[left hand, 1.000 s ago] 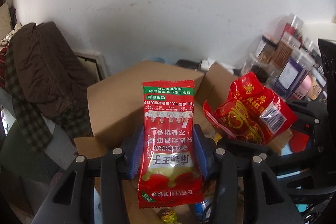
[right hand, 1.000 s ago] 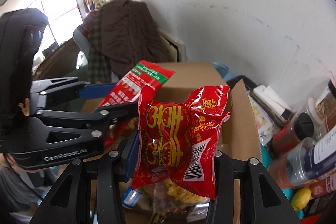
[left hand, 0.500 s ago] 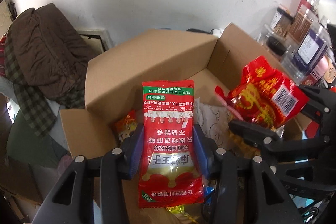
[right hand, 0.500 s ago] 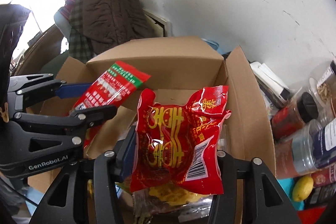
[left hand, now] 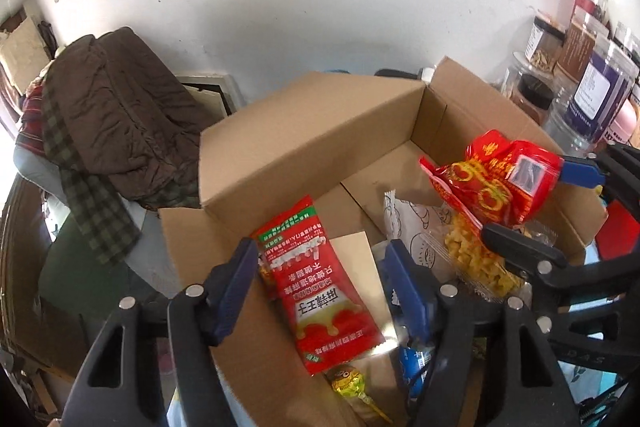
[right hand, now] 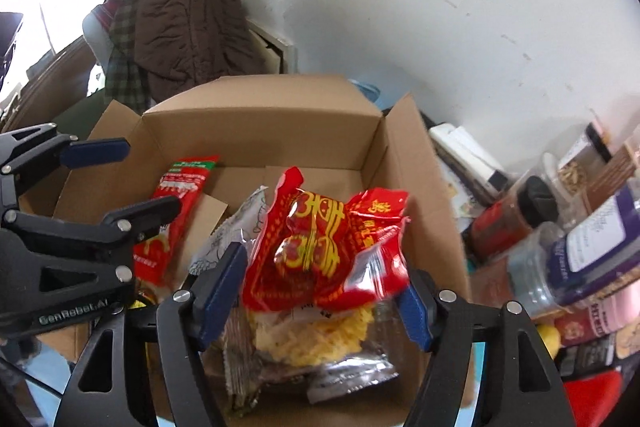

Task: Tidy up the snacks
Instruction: 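Open both tools to drop the two red packets into the box, then withdraw both tools from the box back over the table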

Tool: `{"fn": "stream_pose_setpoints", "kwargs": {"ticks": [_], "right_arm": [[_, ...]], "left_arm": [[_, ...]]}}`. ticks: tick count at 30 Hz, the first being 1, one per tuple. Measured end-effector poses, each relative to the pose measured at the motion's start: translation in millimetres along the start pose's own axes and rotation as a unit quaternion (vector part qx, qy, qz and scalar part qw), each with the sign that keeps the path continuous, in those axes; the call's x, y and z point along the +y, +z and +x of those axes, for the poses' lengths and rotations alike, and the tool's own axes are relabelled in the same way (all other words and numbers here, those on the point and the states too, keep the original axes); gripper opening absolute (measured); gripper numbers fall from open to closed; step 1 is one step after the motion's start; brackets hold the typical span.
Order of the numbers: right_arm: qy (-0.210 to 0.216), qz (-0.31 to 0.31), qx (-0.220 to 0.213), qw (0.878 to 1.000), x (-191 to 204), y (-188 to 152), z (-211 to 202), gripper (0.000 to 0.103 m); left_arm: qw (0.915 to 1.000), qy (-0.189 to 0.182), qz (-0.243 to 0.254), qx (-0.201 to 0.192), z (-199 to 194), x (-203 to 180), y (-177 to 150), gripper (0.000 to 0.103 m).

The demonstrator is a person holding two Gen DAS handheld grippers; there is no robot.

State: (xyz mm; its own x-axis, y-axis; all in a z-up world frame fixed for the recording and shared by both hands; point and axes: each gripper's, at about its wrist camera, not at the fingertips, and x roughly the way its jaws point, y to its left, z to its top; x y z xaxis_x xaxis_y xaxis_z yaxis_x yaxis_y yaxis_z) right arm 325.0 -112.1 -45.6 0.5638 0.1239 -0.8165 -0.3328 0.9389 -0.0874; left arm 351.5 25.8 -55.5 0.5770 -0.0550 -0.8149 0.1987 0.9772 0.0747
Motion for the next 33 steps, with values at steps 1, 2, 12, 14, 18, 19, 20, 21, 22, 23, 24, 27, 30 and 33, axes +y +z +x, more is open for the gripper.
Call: {"fn": "stream_pose_setpoints", "kwargs": {"ticks": [1, 2, 12, 14, 18, 19, 20, 21, 22, 23, 24, 27, 30, 33], "right_arm": [[-0.003, -0.001, -0.005, 1.0, 0, 0, -4, 0.076], [-0.006, -0.001, -0.011, 1.0, 0, 0, -9, 0.077], [-0.007, 0.015, -0.082, 0.997, -3, 7, -72, 0.077], [-0.008, 0.017, -0.096, 0.995, -1, 6, -87, 0.077], [-0.012, 0.018, -0.121, 0.992, 2, 0, -116, 0.077], [-0.013, 0.018, -0.127, 0.992, 3, -2, -124, 0.077], [-0.014, 0.018, -0.134, 0.991, 4, -4, -133, 0.077], [-0.013, 0.018, -0.143, 0.99, 4, -7, -142, 0.077], [-0.012, 0.018, -0.152, 0.988, 6, -10, -151, 0.077], [-0.011, 0.018, -0.159, 0.987, 6, -12, -159, 0.077], [-0.01, 0.018, -0.166, 0.986, 7, -16, -167, 0.077], [-0.013, 0.021, -0.19, 0.982, 8, -29, -192, 0.077], [-0.022, 0.029, -0.209, 0.977, 10, -44, -214, 0.081], [-0.024, 0.039, -0.227, 0.973, 12, -60, -231, 0.083]], "left_arm": [[1.0, 0.0, -0.002, -0.003, -4, 1, 0, 0.066], [1.0, -0.003, -0.005, -0.006, -9, 2, 1, 0.066], [0.9972, -0.012, -0.018, -0.071, -81, 2, 4, 0.066], [0.9962, -0.012, -0.02, -0.084, -97, 1, 3, 0.066], [0.9934, -0.015, -0.024, -0.111, -132, 0, -3, 0.066], [0.9928, -0.015, -0.025, -0.116, -140, -1, -4, 0.066], [0.9921, -0.014, -0.027, -0.122, -149, -1, -7, 0.066], [0.9916, -0.014, -0.027, -0.126, -156, -3, -9, 0.066], [0.9908, -0.014, -0.027, -0.132, -163, -3, -13, 0.066], [0.9897, -0.016, -0.026, -0.14, -172, -4, -16, 0.066], [0.9884, -0.017, -0.026, -0.148, -182, -6, -20, 0.066], [0.985, -0.018, -0.026, -0.17, -205, -9, -33, 0.066], [0.9817, -0.025, -0.027, -0.187, -224, -13, -45, 0.066], [0.9784, -0.026, -0.03, -0.203, -243, -17, -61, 0.066]]}}
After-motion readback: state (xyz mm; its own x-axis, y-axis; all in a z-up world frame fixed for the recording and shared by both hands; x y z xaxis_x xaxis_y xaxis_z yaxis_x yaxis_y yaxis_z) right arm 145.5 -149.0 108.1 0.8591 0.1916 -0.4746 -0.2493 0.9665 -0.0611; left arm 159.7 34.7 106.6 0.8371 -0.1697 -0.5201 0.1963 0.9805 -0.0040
